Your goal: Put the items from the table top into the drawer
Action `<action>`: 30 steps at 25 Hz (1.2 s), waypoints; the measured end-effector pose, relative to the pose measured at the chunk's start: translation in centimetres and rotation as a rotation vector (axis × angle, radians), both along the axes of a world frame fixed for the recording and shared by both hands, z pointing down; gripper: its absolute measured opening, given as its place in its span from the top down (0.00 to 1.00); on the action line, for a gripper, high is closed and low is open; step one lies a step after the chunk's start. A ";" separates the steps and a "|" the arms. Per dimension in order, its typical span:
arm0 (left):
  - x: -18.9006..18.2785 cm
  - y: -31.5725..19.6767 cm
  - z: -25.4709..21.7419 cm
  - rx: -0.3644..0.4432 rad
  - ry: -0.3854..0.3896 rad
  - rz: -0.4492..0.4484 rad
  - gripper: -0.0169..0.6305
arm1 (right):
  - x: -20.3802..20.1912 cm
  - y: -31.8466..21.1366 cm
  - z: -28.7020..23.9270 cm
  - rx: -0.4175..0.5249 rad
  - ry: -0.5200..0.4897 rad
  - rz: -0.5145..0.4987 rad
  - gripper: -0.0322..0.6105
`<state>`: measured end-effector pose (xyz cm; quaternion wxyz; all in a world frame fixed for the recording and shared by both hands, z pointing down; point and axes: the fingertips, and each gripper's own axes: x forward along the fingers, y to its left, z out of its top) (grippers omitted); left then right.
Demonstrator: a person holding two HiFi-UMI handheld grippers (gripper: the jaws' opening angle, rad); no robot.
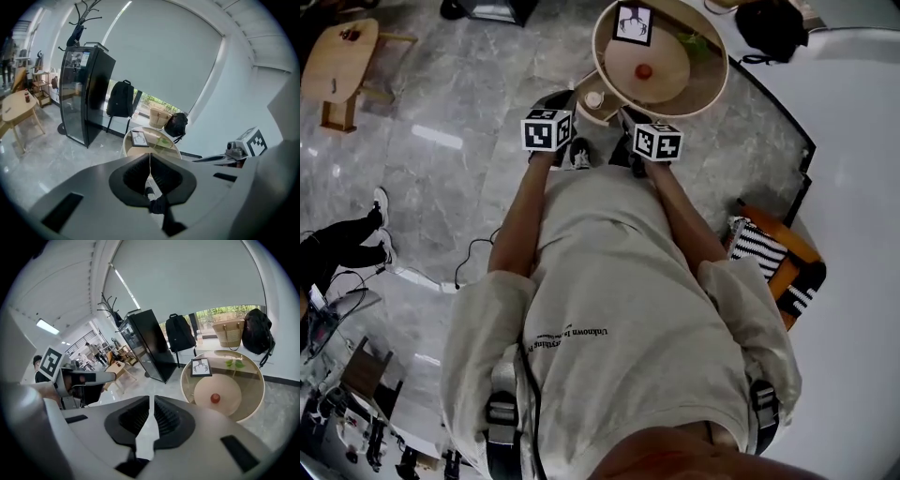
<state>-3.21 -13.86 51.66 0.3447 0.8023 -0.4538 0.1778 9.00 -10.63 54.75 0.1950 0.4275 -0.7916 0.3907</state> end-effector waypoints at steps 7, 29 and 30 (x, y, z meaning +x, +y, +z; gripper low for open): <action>2.4 0.9 0.2 -0.010 -0.015 0.077 0.94 | 1.9 1.5 -0.3 -0.008 0.060 0.002 0.89; 4.9 2.2 1.9 -0.025 -0.083 0.184 0.94 | 4.7 1.8 -1.0 0.077 0.076 0.078 0.89; 4.9 2.1 1.9 -0.024 -0.085 0.185 0.94 | 4.7 1.7 -1.0 0.082 0.081 0.077 0.90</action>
